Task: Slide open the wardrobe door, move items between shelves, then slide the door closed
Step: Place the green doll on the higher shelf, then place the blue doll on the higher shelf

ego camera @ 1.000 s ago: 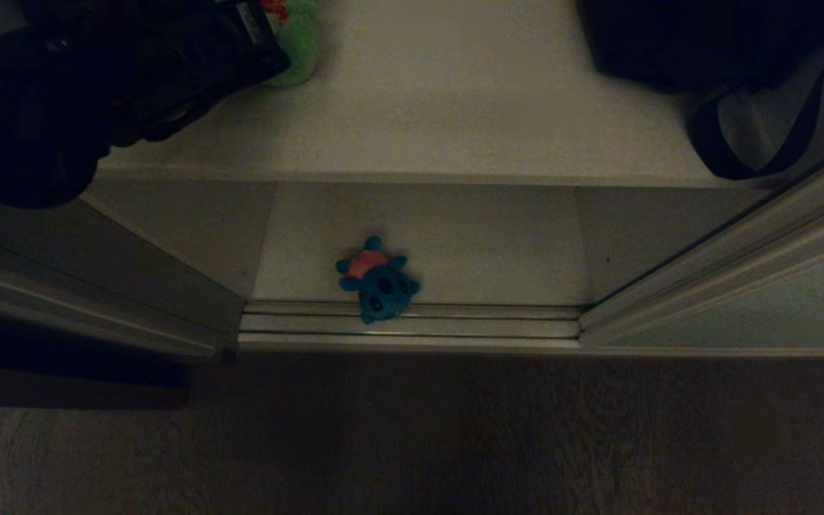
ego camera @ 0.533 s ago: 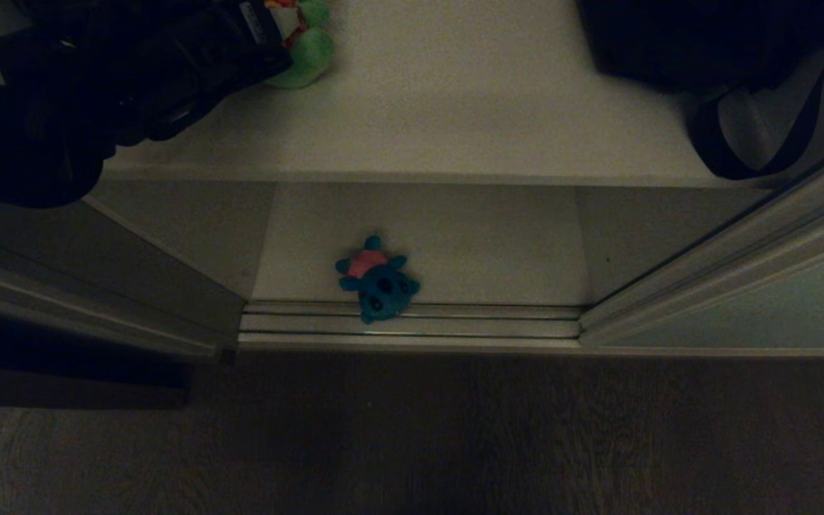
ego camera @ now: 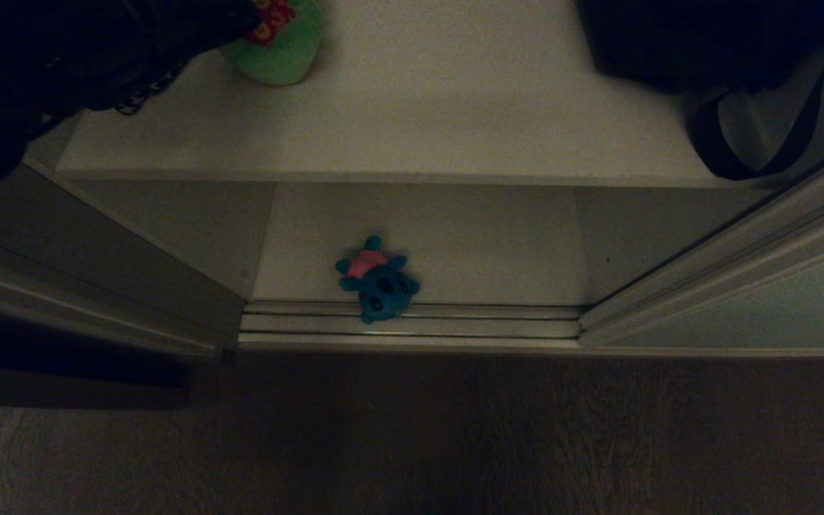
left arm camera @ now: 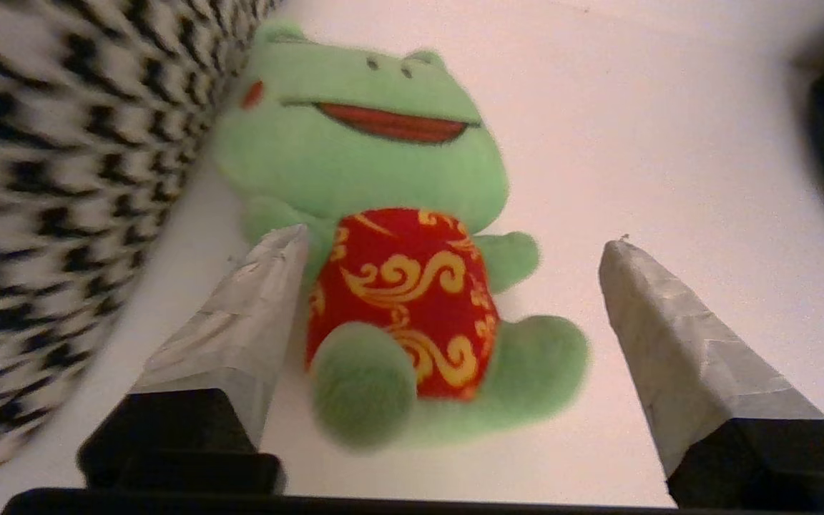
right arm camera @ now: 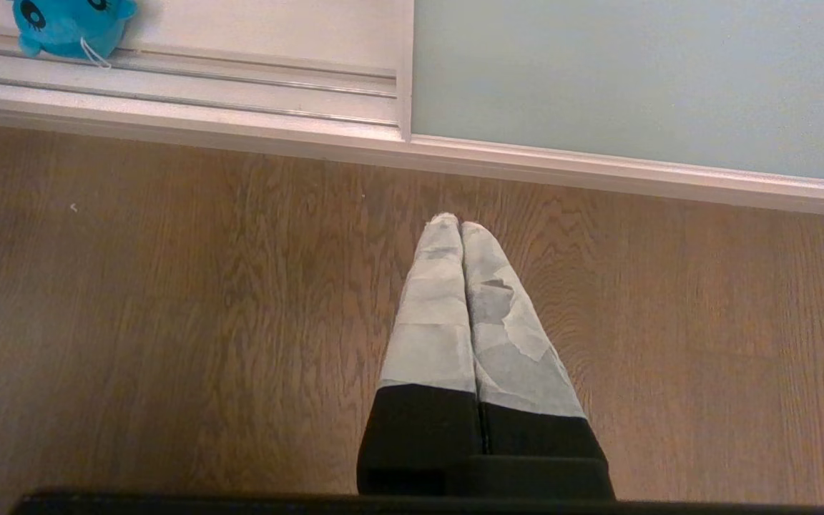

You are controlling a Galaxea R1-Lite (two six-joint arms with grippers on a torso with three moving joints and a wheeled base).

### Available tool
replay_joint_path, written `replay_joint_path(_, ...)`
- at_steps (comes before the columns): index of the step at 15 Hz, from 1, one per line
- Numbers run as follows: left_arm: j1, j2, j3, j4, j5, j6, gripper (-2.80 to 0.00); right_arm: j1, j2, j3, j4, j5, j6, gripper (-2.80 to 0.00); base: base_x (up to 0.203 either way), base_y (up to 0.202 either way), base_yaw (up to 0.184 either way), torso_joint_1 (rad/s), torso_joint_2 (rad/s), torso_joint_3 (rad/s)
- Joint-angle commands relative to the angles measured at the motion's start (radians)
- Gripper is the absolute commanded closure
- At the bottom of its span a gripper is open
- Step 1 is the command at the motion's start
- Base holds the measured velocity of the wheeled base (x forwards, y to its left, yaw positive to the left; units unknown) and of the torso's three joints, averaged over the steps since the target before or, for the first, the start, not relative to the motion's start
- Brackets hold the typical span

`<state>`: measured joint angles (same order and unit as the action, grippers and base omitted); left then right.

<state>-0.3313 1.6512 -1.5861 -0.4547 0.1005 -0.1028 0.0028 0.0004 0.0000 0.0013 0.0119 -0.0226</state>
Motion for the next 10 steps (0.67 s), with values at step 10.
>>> replay_joint_path(10, -0.044, -0.695, 0.584, 0.712, -0.079, -0.045, 0.00, 0.000, -0.003, 0.000, 0.000, 0.000, 0.000, 0.00, 0.000, 0.000, 0.000, 0.000, 0.00, 0.000)
